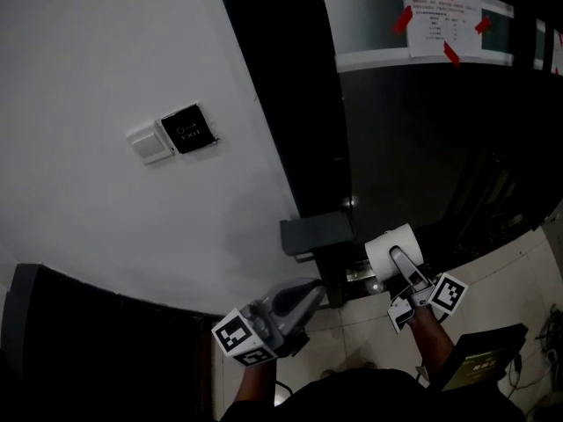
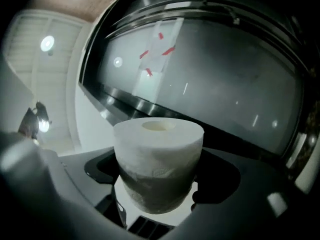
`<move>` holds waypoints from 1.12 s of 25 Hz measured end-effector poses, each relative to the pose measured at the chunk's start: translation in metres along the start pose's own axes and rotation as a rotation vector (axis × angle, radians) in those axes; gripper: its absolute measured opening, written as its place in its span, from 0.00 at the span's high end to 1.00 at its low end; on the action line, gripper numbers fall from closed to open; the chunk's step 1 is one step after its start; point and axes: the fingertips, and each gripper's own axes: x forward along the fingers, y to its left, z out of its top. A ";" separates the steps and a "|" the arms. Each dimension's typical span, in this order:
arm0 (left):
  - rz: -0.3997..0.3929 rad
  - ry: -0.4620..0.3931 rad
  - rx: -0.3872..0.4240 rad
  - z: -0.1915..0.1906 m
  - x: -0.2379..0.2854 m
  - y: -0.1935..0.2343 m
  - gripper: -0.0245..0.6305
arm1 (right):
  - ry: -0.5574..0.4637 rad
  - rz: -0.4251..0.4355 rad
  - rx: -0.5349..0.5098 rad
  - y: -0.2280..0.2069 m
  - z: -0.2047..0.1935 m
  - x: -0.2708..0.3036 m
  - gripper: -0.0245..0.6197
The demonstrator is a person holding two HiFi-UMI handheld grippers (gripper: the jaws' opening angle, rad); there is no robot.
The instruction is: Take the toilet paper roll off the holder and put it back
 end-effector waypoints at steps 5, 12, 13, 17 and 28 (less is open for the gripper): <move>0.000 0.014 0.002 -0.002 0.001 -0.003 0.96 | -0.099 -0.017 0.221 -0.029 0.007 -0.010 0.28; 0.029 0.014 -0.008 -0.003 -0.007 0.000 0.96 | -0.110 -0.063 0.279 -0.060 0.002 -0.004 0.28; 0.035 0.016 -0.010 -0.004 -0.009 0.001 0.96 | -0.113 -0.079 0.292 -0.068 0.000 -0.001 0.28; 0.067 0.015 -0.018 -0.006 -0.020 0.005 0.96 | -0.114 -0.128 0.326 -0.096 -0.009 0.017 0.28; 0.180 -0.002 -0.031 -0.005 -0.060 0.016 0.96 | -0.077 -0.150 0.377 -0.115 -0.041 0.062 0.28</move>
